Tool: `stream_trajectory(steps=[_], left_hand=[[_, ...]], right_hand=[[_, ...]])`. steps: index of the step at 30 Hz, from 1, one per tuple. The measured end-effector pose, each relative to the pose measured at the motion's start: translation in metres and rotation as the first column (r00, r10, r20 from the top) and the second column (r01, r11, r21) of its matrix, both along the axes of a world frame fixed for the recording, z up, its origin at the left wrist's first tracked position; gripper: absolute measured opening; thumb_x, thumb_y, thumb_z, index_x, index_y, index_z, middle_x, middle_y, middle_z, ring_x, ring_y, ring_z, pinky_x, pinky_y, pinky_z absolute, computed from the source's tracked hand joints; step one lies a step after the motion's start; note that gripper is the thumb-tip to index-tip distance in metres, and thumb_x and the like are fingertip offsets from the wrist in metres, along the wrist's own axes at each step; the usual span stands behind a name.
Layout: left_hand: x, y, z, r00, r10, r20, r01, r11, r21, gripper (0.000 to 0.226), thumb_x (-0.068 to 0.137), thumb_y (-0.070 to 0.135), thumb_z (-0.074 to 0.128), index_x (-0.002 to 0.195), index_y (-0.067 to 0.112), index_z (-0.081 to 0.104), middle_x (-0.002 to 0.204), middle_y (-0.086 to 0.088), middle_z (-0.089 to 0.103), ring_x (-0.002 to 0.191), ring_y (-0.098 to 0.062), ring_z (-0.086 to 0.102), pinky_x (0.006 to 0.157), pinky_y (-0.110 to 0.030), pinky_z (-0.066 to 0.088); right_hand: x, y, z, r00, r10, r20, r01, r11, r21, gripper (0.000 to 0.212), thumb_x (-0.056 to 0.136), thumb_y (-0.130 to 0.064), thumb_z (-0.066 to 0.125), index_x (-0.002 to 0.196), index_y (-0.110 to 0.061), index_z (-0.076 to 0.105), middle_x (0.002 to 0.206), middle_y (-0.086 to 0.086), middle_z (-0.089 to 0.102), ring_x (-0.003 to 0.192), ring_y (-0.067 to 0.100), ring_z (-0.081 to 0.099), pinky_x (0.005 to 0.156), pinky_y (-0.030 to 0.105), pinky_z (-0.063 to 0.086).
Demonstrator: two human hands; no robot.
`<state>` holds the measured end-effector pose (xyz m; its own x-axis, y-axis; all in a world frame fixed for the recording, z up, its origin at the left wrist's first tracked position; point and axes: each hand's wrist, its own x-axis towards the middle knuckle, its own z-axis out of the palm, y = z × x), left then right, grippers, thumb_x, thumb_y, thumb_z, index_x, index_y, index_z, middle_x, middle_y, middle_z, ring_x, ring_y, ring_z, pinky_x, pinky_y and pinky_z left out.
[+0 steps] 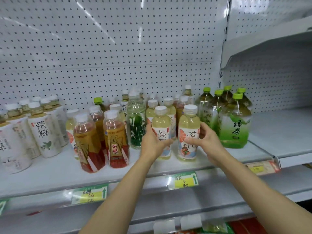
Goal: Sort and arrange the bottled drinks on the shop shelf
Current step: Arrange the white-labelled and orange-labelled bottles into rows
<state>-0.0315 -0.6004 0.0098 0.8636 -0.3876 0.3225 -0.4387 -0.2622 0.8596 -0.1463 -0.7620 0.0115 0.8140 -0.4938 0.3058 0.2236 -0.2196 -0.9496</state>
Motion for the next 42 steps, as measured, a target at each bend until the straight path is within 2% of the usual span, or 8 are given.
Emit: stream_trajectory(steps=[7, 21, 25, 29, 34, 37, 40, 42], left_hand=[[0.010, -0.014, -0.003, 0.977, 0.168, 0.132, -0.180, 0.980, 0.088, 0.093, 0.067, 0.034, 0.090, 0.141, 0.014, 0.038, 0.133, -0.003, 0.036, 0.115, -0.017, 0.046, 0.100, -0.029, 0.039], [0.015, -0.015, -0.013, 0.932, 0.238, 0.274, -0.287, 0.945, 0.157, 0.093, 0.072, 0.039, 0.085, 0.143, 0.013, 0.030, 0.131, -0.004, 0.034, 0.119, -0.025, 0.048, 0.097, -0.036, 0.048], [0.004, 0.000, -0.009, 0.855, 0.191, 0.482, -0.312, 0.932, 0.186, 0.105, 0.082, 0.040, 0.078, 0.156, 0.009, 0.009, 0.153, -0.009, 0.026, 0.140, -0.024, 0.033, 0.109, -0.038, 0.043], [-0.005, 0.015, 0.014, 0.711, 0.126, 0.691, -0.399, 0.882, 0.250, 0.097, 0.086, 0.040, 0.073, 0.157, 0.011, 0.015, 0.159, -0.010, 0.024, 0.146, -0.025, 0.026, 0.114, -0.037, 0.036], [0.000, 0.010, 0.035, 0.488, -0.055, 0.871, -0.543, 0.763, 0.352, 0.104, 0.077, 0.046, 0.079, 0.156, 0.010, 0.022, 0.161, -0.017, 0.025, 0.148, -0.035, 0.026, 0.119, -0.044, 0.026], [0.005, 0.001, 0.046, 0.506, -0.166, 0.846, -0.581, 0.660, 0.477, 0.102, 0.087, 0.041, 0.071, 0.158, 0.009, 0.004, 0.166, -0.015, 0.006, 0.152, -0.034, 0.009, 0.122, -0.044, 0.014], [0.009, -0.002, 0.051, 0.523, -0.170, 0.835, -0.581, 0.645, 0.496, 0.091, 0.089, 0.022, 0.066, 0.158, 0.008, 0.008, 0.163, -0.014, 0.016, 0.151, -0.032, 0.015, 0.121, -0.041, 0.018], [0.009, -0.004, 0.056, 0.556, -0.187, 0.810, -0.546, 0.653, 0.525, 0.085, 0.091, 0.035, 0.065, 0.156, 0.009, 0.018, 0.158, -0.012, 0.027, 0.146, -0.031, 0.024, 0.119, -0.041, 0.023]], right_hand=[[0.049, -0.007, 0.001, 0.998, 0.058, -0.021, -0.057, 0.998, 0.019, 0.057, 0.069, 0.001, 0.084, 0.115, -0.026, 0.062, 0.104, -0.003, 0.076, 0.100, 0.018, 0.071, 0.083, 0.037, 0.058], [0.066, -0.011, -0.004, 0.987, 0.024, -0.156, -0.066, 0.961, -0.270, 0.059, 0.084, -0.018, 0.077, 0.137, -0.023, 0.052, 0.122, -0.004, 0.068, 0.112, 0.013, 0.065, 0.095, 0.041, 0.055], [0.062, -0.013, 0.002, 0.980, -0.195, 0.040, 0.183, 0.807, -0.562, 0.052, 0.094, -0.045, 0.057, 0.141, -0.023, 0.048, 0.128, -0.009, 0.058, 0.118, 0.013, 0.056, 0.100, 0.039, 0.048], [0.077, -0.043, 0.039, 0.900, -0.394, 0.188, 0.409, 0.610, -0.679, 0.058, 0.098, -0.039, 0.052, 0.151, -0.025, 0.033, 0.147, 0.010, 0.043, 0.135, 0.027, 0.039, 0.108, 0.047, 0.035], [0.103, -0.060, 0.064, 0.965, -0.237, -0.115, 0.104, 0.746, -0.658, 0.077, 0.087, -0.033, 0.068, 0.150, -0.038, 0.026, 0.147, 0.011, 0.043, 0.126, 0.031, 0.051, 0.100, 0.052, 0.047], [0.104, -0.057, 0.060, 0.983, -0.161, -0.087, 0.081, 0.809, -0.583, 0.080, 0.077, -0.022, 0.075, 0.144, -0.035, 0.032, 0.139, 0.011, 0.051, 0.115, 0.026, 0.059, 0.098, 0.052, 0.050], [0.103, -0.057, 0.054, 0.990, -0.141, -0.016, 0.114, 0.856, -0.503, 0.079, 0.079, -0.013, 0.077, 0.140, -0.037, 0.032, 0.138, 0.008, 0.051, 0.117, 0.025, 0.057, 0.101, 0.052, 0.048], [0.099, -0.059, 0.052, 0.987, -0.160, 0.028, 0.156, 0.882, -0.444, 0.080, 0.079, -0.013, 0.078, 0.138, -0.037, 0.031, 0.136, 0.006, 0.052, 0.118, 0.026, 0.056, 0.102, 0.053, 0.048]])
